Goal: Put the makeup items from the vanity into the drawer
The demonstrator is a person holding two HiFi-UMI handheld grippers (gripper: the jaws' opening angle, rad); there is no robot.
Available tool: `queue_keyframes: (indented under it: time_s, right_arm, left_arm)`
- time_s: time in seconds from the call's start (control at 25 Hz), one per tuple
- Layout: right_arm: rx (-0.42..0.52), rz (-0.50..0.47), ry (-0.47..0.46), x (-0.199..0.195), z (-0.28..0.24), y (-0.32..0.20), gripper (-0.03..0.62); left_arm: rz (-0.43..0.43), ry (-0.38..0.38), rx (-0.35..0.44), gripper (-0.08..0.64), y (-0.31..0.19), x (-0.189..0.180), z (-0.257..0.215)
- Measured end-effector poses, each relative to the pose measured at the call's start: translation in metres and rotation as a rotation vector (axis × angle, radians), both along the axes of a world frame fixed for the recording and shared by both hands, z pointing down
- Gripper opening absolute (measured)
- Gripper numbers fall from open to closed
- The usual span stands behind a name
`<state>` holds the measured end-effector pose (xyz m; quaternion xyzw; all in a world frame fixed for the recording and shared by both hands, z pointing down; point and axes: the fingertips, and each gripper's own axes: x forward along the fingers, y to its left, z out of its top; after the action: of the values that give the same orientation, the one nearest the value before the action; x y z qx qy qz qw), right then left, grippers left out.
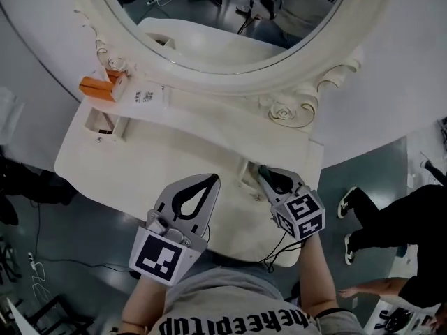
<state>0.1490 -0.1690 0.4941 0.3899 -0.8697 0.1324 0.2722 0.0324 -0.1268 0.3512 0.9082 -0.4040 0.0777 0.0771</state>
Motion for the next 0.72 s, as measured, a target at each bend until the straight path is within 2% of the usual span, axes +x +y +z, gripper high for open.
queue_keyframes:
  time_s: [0.2,0.72]
  right_arm:
    - [-0.030,-0.058,0.094,-0.003,0.018,0.006,0.093]
    - [-0.073,-0.043,0.151,0.000,0.034,0.011,0.190]
  left_arm:
    - [-0.013,-0.003,0.000,0.015,0.001,-0.001,0.001]
    - [-0.007,-0.007,0.005,0.015,0.004,-0.005,0.002]
